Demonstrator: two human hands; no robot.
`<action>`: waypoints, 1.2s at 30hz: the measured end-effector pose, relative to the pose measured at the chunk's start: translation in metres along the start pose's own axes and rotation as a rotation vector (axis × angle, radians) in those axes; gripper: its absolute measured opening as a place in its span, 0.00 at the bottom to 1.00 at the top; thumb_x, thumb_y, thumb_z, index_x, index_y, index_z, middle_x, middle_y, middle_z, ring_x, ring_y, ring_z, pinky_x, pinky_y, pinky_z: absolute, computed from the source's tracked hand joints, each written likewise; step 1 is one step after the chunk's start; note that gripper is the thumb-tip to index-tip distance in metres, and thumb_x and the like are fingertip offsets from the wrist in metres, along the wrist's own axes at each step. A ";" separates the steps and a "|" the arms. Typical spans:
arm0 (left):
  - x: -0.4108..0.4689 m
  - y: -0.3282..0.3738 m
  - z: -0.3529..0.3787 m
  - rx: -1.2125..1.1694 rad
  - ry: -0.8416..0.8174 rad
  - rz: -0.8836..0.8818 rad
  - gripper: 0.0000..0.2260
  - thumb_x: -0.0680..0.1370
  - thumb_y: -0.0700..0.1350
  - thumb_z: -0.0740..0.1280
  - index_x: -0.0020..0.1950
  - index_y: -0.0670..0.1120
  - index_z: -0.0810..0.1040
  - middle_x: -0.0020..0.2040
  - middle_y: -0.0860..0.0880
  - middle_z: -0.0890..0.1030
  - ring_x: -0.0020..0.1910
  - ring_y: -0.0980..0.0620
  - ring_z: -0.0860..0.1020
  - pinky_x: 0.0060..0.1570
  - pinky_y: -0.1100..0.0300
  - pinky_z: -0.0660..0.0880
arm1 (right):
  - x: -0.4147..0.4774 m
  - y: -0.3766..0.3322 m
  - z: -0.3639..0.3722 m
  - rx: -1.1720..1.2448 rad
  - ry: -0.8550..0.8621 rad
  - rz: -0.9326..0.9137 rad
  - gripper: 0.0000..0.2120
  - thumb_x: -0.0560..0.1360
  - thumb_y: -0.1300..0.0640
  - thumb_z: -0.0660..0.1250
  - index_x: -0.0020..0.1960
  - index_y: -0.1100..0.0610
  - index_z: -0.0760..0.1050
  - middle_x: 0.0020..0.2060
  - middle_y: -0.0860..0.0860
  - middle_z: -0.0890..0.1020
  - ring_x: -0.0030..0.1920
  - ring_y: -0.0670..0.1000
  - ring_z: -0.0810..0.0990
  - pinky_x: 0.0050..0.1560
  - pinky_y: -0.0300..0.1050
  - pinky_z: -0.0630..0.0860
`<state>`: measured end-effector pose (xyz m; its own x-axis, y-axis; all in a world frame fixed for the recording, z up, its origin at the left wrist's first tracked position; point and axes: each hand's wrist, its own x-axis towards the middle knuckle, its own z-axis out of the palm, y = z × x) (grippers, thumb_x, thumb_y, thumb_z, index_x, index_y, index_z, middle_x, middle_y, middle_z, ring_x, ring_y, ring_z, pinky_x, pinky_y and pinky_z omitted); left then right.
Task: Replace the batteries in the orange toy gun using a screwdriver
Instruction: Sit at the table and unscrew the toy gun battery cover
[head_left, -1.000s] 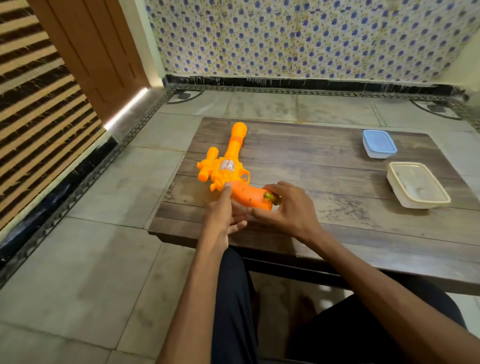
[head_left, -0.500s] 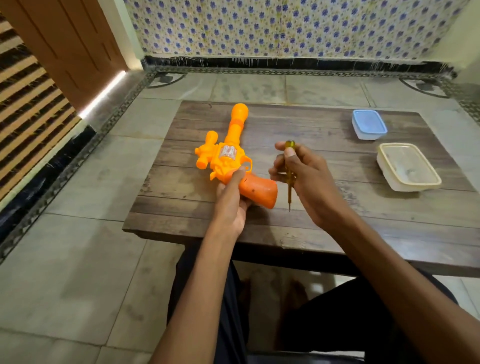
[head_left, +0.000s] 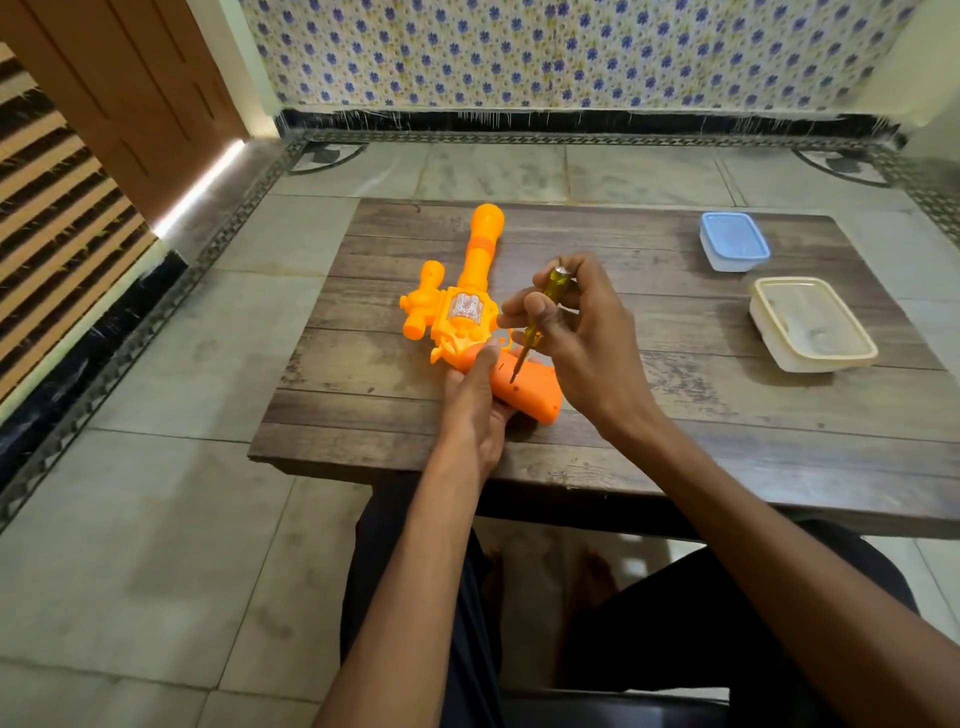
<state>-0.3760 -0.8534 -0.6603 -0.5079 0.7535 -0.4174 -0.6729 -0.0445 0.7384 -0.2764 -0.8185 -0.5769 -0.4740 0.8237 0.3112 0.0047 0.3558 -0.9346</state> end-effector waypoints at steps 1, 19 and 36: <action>0.000 0.000 0.000 -0.007 -0.003 -0.008 0.19 0.82 0.43 0.64 0.73 0.44 0.69 0.65 0.36 0.78 0.62 0.38 0.79 0.55 0.38 0.77 | 0.000 0.000 0.001 -0.010 0.003 -0.002 0.06 0.81 0.62 0.62 0.54 0.64 0.67 0.44 0.57 0.84 0.45 0.51 0.86 0.46 0.57 0.83; -0.002 0.003 -0.002 -0.006 -0.002 0.008 0.21 0.81 0.43 0.66 0.74 0.47 0.69 0.63 0.39 0.80 0.58 0.43 0.81 0.50 0.44 0.81 | -0.004 -0.001 0.003 -0.070 -0.035 -0.094 0.04 0.81 0.64 0.62 0.54 0.61 0.68 0.43 0.55 0.84 0.43 0.52 0.86 0.44 0.56 0.83; 0.004 0.003 -0.003 -0.037 -0.007 0.013 0.18 0.81 0.42 0.65 0.72 0.44 0.71 0.61 0.38 0.80 0.60 0.40 0.80 0.61 0.37 0.75 | -0.003 -0.003 -0.001 -0.026 -0.078 -0.112 0.04 0.81 0.63 0.62 0.54 0.61 0.68 0.43 0.57 0.83 0.43 0.53 0.86 0.45 0.54 0.83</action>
<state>-0.3813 -0.8523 -0.6611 -0.5128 0.7573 -0.4044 -0.6860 -0.0782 0.7234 -0.2738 -0.8218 -0.5747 -0.5396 0.7421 0.3976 -0.0292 0.4555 -0.8898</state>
